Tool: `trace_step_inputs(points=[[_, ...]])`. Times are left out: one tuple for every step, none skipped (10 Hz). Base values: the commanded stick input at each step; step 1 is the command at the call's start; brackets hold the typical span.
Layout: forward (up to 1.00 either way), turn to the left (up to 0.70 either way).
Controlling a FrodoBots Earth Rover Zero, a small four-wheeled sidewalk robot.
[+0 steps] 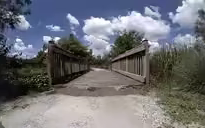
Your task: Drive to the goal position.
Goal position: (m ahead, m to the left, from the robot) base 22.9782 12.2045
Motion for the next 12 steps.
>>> trace_step_inputs(points=[[0.69,0.0],[0.69,0.0],[0.69,0.0],[0.69,0.0],[0.69,0.0],[0.69,0.0],[0.69,0.0],[0.69,0.0],[0.69,0.0],[0.69,0.0],[0.69,0.0],[0.69,0.0]])
